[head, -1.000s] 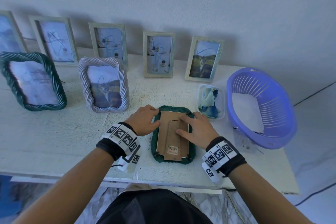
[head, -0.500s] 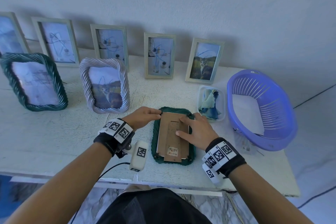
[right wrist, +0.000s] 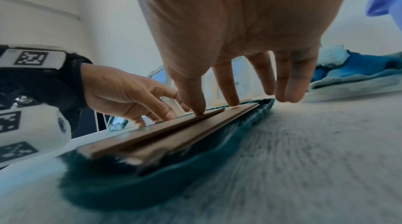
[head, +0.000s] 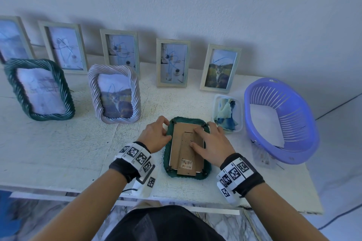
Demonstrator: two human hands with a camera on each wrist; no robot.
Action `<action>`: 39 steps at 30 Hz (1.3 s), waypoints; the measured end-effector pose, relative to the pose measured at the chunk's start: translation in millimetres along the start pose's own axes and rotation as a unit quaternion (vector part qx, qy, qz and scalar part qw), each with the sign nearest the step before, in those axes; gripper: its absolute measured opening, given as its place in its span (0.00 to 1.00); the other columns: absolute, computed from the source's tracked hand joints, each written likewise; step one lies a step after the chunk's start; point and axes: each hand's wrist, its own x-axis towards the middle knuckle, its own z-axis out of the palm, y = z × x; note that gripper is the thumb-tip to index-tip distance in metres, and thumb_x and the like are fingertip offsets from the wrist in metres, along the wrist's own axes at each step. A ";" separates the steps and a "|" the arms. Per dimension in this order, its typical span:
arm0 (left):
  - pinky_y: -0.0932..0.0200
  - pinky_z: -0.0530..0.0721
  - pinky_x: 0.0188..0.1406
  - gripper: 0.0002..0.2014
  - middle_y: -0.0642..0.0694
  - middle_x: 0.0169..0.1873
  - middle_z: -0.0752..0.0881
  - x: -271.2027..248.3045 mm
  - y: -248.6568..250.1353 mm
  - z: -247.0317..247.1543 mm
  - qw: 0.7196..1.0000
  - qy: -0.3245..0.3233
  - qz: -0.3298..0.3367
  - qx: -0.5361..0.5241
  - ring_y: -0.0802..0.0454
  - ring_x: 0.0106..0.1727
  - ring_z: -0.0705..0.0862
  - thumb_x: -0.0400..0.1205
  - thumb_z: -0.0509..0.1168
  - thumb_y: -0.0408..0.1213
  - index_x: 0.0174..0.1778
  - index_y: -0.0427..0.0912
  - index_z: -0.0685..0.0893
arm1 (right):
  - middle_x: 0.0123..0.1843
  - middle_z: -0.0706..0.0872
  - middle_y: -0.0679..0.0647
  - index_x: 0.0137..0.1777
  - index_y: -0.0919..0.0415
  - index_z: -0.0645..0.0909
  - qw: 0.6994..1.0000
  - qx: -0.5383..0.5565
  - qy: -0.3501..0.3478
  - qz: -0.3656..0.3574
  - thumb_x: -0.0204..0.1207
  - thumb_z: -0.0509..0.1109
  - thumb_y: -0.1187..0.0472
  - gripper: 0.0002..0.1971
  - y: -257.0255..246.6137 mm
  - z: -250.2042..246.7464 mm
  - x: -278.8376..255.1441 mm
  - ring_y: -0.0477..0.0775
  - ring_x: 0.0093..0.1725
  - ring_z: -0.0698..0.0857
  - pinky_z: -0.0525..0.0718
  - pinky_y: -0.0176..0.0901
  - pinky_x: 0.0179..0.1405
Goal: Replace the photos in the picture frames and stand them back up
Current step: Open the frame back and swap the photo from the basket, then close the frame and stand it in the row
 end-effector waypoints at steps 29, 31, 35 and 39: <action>0.49 0.68 0.76 0.28 0.49 0.81 0.62 -16.5 -4.2 -7.7 0.972 -0.089 0.097 0.193 0.43 0.77 0.67 0.82 0.66 0.48 0.79 0.50 0.70 | 0.45 0.87 0.59 0.58 0.65 0.83 0.985 0.135 0.090 0.056 0.83 0.63 0.56 0.14 10.0 -11.0 0.2 0.58 0.46 0.84 0.81 0.47 0.48; 0.49 0.69 0.75 0.29 0.50 0.82 0.61 -19.4 -7.2 -9.5 0.967 -0.089 0.104 0.214 0.44 0.77 0.67 0.82 0.66 0.49 0.80 0.52 0.69 | 0.51 0.84 0.61 0.60 0.65 0.82 0.980 0.097 0.169 0.037 0.82 0.62 0.56 0.14 6.8 -24.4 15.1 0.61 0.52 0.82 0.82 0.51 0.52; 0.48 0.70 0.75 0.30 0.51 0.82 0.61 -21.4 -10.2 -10.7 0.967 -0.094 0.104 0.211 0.46 0.77 0.67 0.81 0.66 0.52 0.80 0.54 0.69 | 0.65 0.76 0.68 0.71 0.63 0.73 0.969 -0.005 0.214 0.119 0.81 0.61 0.55 0.21 16.5 -44.7 61.4 0.69 0.63 0.74 0.77 0.58 0.60; 0.47 0.69 0.75 0.30 0.52 0.82 0.60 -22.4 -10.6 -12.1 0.968 -0.100 0.103 0.205 0.47 0.77 0.67 0.81 0.66 0.53 0.80 0.55 0.69 | 0.69 0.75 0.73 0.73 0.67 0.71 0.960 -0.063 0.103 0.253 0.82 0.61 0.52 0.24 34.7 -43.3 90.9 0.71 0.67 0.75 0.76 0.57 0.65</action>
